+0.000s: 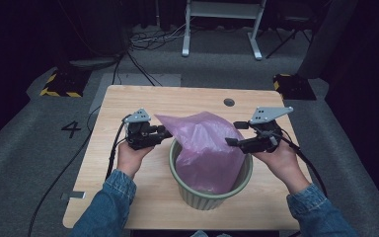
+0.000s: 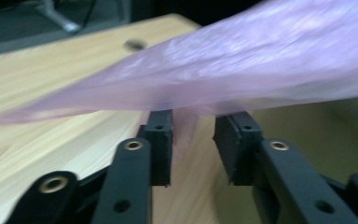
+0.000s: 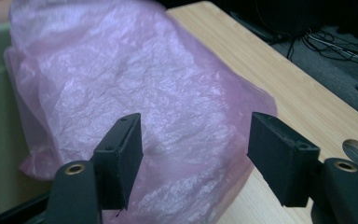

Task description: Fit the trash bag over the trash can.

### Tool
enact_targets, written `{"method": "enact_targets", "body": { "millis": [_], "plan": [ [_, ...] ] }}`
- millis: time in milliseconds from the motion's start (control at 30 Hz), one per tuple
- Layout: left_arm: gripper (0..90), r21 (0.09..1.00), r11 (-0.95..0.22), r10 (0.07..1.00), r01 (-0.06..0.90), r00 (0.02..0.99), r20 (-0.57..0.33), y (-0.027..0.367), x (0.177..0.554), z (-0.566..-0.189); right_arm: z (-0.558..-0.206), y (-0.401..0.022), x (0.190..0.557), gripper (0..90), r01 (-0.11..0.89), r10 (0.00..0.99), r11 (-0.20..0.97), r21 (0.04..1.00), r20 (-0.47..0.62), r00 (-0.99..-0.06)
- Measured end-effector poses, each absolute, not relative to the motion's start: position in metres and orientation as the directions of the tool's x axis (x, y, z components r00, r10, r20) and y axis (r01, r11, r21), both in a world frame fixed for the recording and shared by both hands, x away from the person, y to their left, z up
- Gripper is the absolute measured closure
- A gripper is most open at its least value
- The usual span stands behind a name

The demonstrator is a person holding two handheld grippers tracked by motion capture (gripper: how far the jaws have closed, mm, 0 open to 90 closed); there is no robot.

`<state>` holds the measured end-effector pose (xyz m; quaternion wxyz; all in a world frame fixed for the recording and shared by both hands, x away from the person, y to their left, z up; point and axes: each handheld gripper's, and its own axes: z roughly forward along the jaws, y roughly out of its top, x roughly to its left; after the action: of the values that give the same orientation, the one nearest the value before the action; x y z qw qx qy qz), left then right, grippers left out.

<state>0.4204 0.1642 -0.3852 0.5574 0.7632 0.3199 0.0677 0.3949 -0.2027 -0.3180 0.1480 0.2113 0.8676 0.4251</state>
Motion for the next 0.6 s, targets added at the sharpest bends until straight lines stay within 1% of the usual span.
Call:
{"method": "enact_targets", "body": {
  "millis": [33, 67, 100, 233, 267, 300, 400, 433, 500, 600],
  "plan": [
    [71.3, 0.894, -0.174, 0.564, 0.413, 0.786, -0.253, 0.164, 0.42, -0.385, -0.318, -0.203, 0.395, 34.8, 0.241, 0.492, 0.549, 0.8, -0.077, -0.867],
    [72.3, 0.908, -0.157, 0.55, 0.388, 0.798, -0.245, 0.162, 0.417, -0.376, -0.321, -0.198, 0.389, 33.6, 0.218, 0.489, 0.598, 0.771, -0.136, -0.862],
    [72.6, 0.915, -0.151, 0.544, 0.374, 0.804, -0.239, 0.161, 0.415, -0.372, -0.322, -0.195, 0.386, 34.2, 0.202, 0.483, 0.619, 0.759, -0.164, -0.86],
    [73.0, 0.932, -0.152, 0.526, 0.329, 0.825, -0.206, 0.157, 0.407, -0.357, -0.321, -0.194, 0.376, 31.7, 0.175, 0.477, 0.624, 0.761, -0.194, -0.857],
    [73.0, 0.937, -0.155, 0.522, 0.313, 0.831, -0.191, 0.156, 0.404, -0.351, -0.321, -0.194, 0.374, 31.5, 0.17, 0.478, 0.629, 0.759, -0.205, -0.854],
    [73.1, 0.947, -0.163, 0.513, 0.275, 0.844, -0.157, 0.152, 0.397, -0.34, -0.32, -0.195, 0.372, 31.3, 0.165, 0.477, 0.633, 0.757, -0.213, -0.853],
    [75.0, 0.959, -0.171, 0.488, 0.226, 0.865, -0.117, 0.144, 0.385, -0.326, -0.317, -0.197, 0.366, 31.7, 0.157, 0.474, 0.631, 0.76, -0.218, -0.853],
    [75.6, 0.959, -0.171, 0.488, 0.226, 0.865, -0.117, 0.144, 0.385, -0.326, -0.316, -0.198, 0.364, 31.9, 0.152, 0.471, 0.628, 0.763, -0.216, -0.855],
    [78.0, 0.966, -0.183, 0.458, 0.184, 0.885, -0.082, 0.136, 0.374, -0.316, -0.312, -0.201, 0.36, 31.9, 0.146, 0.471, 0.617, 0.773, -0.214, -0.856],
    [82.0, 0.969, -0.196, 0.426, 0.149, 0.903, -0.052, 0.127, 0.363, -0.309, -0.304, -0.205, 0.355, 32.4, 0.144, 0.479, 0.601, 0.786, -0.21, -0.853]
  ]
}}
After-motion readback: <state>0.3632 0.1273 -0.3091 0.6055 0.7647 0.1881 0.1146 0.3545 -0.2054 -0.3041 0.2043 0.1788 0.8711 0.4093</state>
